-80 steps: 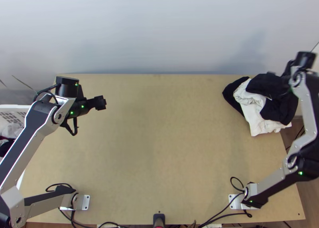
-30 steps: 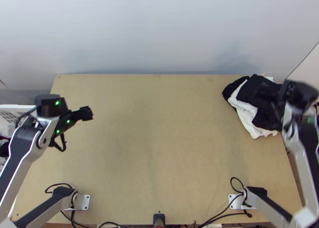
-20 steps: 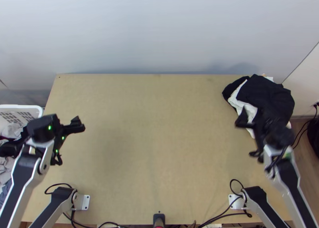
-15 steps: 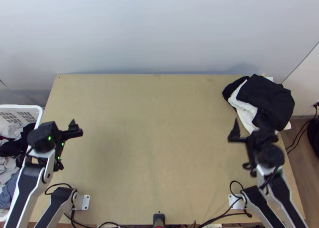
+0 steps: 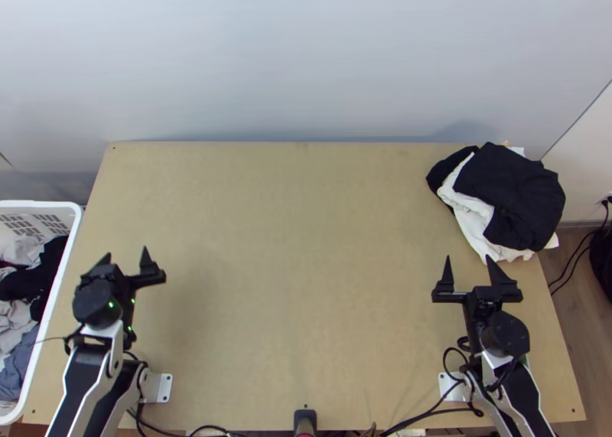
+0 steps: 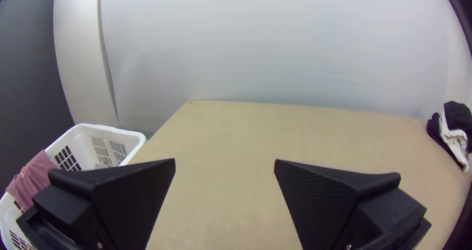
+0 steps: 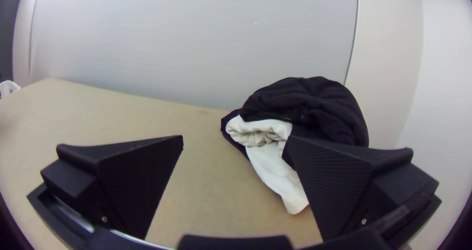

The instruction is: Fold the t-shirt

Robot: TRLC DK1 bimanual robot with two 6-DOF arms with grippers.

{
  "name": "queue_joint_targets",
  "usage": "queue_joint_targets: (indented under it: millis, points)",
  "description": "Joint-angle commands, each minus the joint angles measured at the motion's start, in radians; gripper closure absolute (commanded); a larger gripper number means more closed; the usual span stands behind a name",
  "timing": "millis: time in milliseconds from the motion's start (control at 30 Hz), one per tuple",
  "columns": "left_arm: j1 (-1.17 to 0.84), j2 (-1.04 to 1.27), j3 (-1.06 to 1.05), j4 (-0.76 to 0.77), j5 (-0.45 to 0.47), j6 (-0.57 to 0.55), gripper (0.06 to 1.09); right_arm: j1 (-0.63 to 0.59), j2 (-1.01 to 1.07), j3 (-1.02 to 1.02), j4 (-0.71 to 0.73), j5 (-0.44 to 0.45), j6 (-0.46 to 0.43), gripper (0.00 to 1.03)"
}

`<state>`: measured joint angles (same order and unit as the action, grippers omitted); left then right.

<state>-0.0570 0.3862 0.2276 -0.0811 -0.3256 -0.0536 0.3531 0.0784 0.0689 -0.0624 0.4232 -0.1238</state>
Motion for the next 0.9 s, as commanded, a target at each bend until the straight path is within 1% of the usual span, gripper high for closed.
queue_joint_targets:
  millis: [0,33,67,133,267,867]
  points:
    - [-0.090,-0.314,-0.168,-0.063,0.003,0.001,0.11,-0.028,-0.078,-0.024,-0.010,0.003,0.007,0.04]
    - [-0.087,-0.394,-0.174,-0.069,0.005,-0.009,0.10,-0.028,-0.083,-0.024,-0.010,0.005,0.004,0.04]
    - [-0.086,-0.392,-0.175,-0.054,0.003,-0.022,0.10,-0.031,-0.080,-0.024,-0.010,0.003,0.006,0.04]
    - [-0.087,-0.354,-0.172,-0.075,0.007,-0.028,0.10,-0.031,-0.080,-0.024,-0.010,0.003,0.007,0.04]
    - [-0.084,-0.389,-0.174,-0.072,0.005,-0.028,0.10,-0.032,-0.080,-0.024,-0.010,0.003,0.007,0.04]
    - [-0.084,-0.386,-0.174,-0.074,0.007,-0.028,0.10,-0.032,-0.080,-0.024,-0.010,0.003,0.007,0.04]
